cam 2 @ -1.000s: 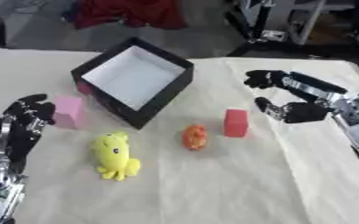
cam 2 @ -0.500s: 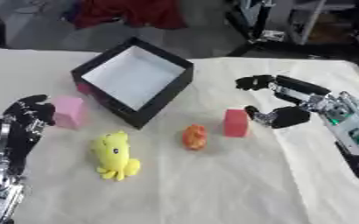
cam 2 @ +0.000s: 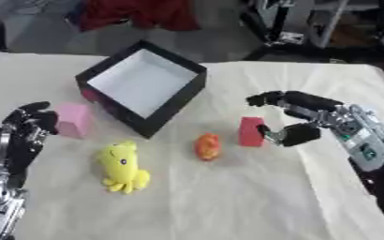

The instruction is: Pick up objects on the table and place them in the box.

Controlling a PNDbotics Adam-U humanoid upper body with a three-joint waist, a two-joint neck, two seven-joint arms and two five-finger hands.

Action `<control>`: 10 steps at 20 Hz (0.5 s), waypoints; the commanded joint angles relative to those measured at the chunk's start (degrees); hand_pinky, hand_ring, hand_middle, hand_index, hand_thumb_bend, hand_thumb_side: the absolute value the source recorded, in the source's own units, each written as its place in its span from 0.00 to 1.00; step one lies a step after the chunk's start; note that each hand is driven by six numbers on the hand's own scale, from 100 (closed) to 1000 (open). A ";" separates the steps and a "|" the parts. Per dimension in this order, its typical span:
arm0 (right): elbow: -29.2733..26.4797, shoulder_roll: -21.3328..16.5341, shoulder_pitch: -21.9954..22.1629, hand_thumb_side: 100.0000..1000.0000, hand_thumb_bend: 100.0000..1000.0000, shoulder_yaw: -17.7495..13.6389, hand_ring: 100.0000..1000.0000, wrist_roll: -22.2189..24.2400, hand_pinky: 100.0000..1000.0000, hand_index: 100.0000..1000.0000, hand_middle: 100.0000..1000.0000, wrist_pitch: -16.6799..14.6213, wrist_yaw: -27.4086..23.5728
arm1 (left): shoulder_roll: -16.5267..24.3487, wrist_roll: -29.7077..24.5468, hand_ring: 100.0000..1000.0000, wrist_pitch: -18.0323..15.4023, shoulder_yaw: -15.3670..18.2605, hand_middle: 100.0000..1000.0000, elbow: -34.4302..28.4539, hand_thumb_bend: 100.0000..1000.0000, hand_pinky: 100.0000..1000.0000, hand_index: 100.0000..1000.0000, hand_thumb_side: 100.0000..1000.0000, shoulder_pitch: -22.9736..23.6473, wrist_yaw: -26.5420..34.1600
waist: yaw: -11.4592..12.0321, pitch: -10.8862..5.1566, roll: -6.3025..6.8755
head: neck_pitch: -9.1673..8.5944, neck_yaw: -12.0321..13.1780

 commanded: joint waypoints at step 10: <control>4.20 0.78 -1.99 0.47 0.00 -1.05 0.87 -5.27 0.88 1.00 0.86 -0.29 8.78 | -0.10 -0.32 0.38 -0.08 -0.20 0.44 -0.75 0.87 0.63 0.69 0.66 -0.92 0.06 | 0.20 -1.18 0.85 | -0.11 -0.48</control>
